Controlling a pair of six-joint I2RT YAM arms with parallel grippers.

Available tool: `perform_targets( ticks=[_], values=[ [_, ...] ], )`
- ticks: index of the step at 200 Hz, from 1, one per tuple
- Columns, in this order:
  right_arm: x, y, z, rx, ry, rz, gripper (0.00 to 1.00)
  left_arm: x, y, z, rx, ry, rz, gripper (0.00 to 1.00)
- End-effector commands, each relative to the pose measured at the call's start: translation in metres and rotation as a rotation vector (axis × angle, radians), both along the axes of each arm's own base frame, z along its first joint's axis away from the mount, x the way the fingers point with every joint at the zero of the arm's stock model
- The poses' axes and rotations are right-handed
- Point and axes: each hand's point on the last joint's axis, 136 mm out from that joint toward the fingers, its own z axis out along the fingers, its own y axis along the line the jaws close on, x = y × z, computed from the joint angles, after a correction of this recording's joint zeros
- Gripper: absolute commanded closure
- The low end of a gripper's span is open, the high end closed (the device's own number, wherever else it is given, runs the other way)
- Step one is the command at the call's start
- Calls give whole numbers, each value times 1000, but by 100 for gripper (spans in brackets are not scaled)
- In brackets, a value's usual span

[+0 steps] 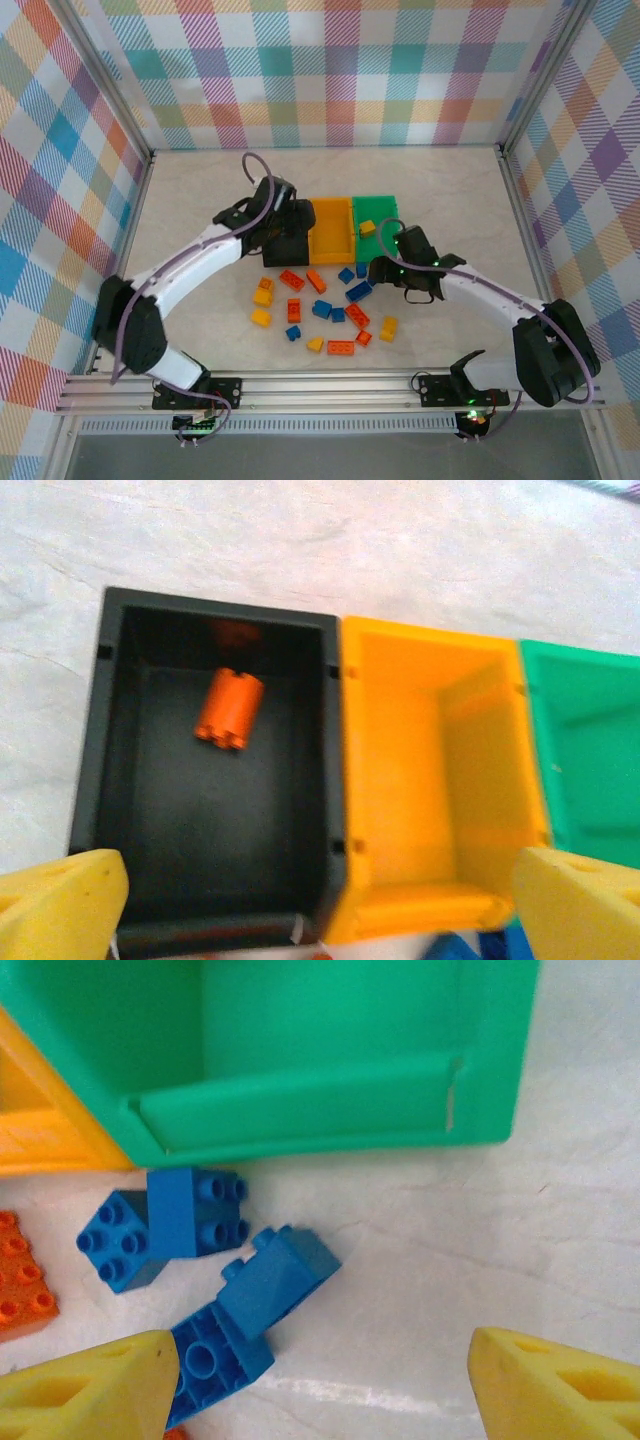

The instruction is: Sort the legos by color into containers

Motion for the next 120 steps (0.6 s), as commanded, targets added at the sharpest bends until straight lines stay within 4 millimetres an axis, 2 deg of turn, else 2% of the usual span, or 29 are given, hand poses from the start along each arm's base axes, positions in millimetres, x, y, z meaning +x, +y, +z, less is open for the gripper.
perform_targets(
  ticks=[1, 27, 51, 77, 120],
  values=[
    [6, 9, 0, 6, -32, -50, 24, -28, -15, -8, -66, 19, -67, 0],
    [13, 13, -3, -18, -43, -83, 25, -57, -12, -19, -133, 27, -81, 0],
    [16, 13, -16, -48, -6, -113, 30, -75, -6, -29, -161, 45, -87, 0],
    [17, 11, -26, -53, 3, -150, 32, -84, 1, -31, -172, 42, -85, 0],
    [23, 16, -20, -4, -40, -164, 31, -93, 3, -29, -204, 33, -97, 0]
  ],
)
